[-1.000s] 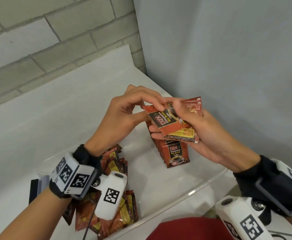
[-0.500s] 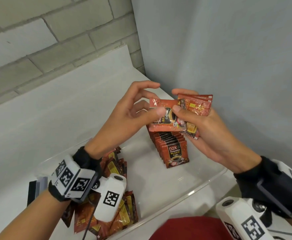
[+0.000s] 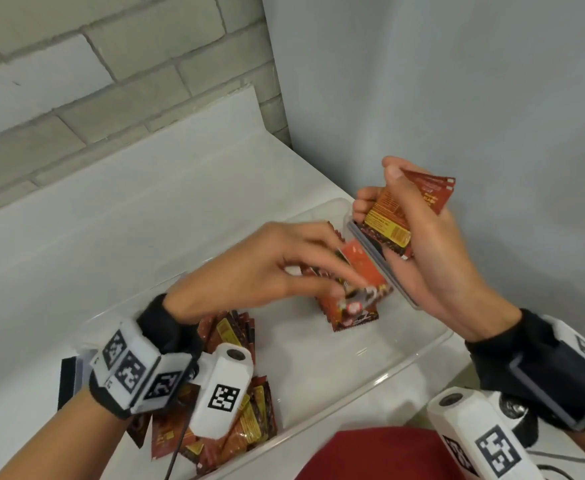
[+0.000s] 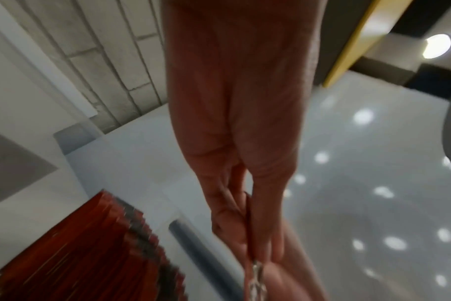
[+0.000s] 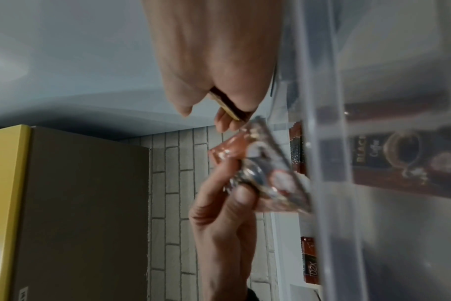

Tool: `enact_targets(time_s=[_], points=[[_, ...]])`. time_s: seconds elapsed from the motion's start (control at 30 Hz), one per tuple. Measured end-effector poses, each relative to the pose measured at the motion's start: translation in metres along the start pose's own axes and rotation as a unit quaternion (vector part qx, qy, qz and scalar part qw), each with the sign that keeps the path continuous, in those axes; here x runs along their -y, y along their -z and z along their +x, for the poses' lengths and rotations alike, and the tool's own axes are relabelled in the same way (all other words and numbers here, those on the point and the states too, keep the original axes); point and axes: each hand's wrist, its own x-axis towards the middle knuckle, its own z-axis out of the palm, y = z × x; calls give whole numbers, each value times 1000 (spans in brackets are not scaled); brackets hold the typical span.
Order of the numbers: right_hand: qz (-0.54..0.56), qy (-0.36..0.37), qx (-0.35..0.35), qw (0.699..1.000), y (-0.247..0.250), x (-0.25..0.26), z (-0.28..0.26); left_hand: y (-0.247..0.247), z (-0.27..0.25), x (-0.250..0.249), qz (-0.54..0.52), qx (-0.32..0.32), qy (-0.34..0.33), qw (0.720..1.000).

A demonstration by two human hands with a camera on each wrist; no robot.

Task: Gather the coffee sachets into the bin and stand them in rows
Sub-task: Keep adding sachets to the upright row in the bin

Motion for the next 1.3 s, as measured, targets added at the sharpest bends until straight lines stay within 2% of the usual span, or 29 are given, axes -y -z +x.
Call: enact_targets(time_s=[0.07, 0.13, 0.27, 0.37, 0.53, 0.73, 1.03, 1.3], points=[[-11, -4, 2, 1000, -1, -1, -1, -15, 5, 5, 50, 87, -29, 995], [-24, -5, 7, 1000, -1, -1, -1, -30, 10, 11, 81, 143, -36, 986], [-38, -11, 11, 999, -1, -1, -1, -49, 13, 24, 114, 186, -46, 975], [-41, -16, 13, 999, 0, -2, -2, -53, 13, 30, 150, 175, -65, 971], [-50, -19, 14, 998, -1, -1, -2, -55, 17, 36, 236, 118, -115, 958], [-50, -20, 20, 998, -2, -1, -2, -46, 23, 36, 314, 56, -143, 937], [-50, -24, 20, 998, -2, -1, -2, -49, 24, 38, 397, 19, -121, 910], [-40, -43, 18, 998, -2, 1, -2, -52, 21, 34, 463, 31, -80, 882]])
